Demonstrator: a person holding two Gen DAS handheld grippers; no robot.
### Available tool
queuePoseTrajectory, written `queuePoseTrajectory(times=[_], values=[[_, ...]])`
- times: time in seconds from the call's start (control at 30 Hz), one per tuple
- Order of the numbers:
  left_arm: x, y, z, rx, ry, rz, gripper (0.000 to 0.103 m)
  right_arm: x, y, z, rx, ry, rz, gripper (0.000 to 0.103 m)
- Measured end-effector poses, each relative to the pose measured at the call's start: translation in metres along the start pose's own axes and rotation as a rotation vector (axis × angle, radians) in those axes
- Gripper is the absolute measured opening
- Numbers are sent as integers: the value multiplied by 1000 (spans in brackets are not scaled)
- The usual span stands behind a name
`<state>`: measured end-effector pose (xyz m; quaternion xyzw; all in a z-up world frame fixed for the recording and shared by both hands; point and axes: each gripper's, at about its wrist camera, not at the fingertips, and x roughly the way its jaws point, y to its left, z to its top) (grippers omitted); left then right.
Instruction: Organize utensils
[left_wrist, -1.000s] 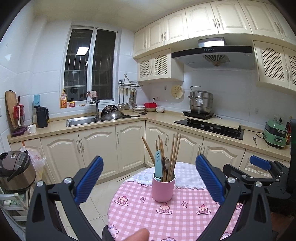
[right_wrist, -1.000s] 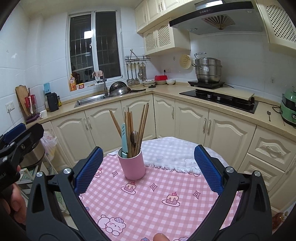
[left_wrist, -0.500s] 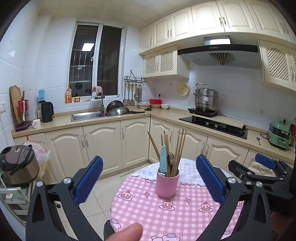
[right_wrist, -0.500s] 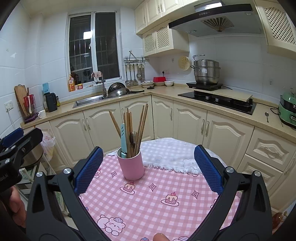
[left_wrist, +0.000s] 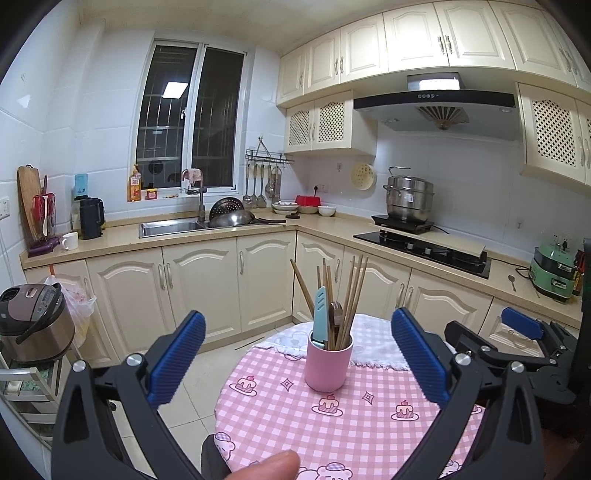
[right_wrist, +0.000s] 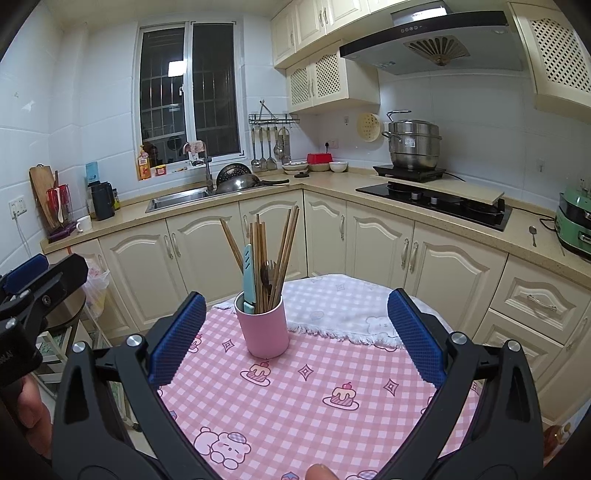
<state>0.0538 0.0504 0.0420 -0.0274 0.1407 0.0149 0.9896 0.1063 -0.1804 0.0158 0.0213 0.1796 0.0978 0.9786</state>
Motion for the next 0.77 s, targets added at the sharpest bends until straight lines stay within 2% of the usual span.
queuePoseTrajectory(times=[0.4, 0.77], values=[[1, 0, -3, -11, 2, -21, 99, 3, -1, -3, 4, 6, 0, 97], [7, -2, -3, -9, 17, -1, 99, 6, -1, -5, 6, 6, -4, 97]])
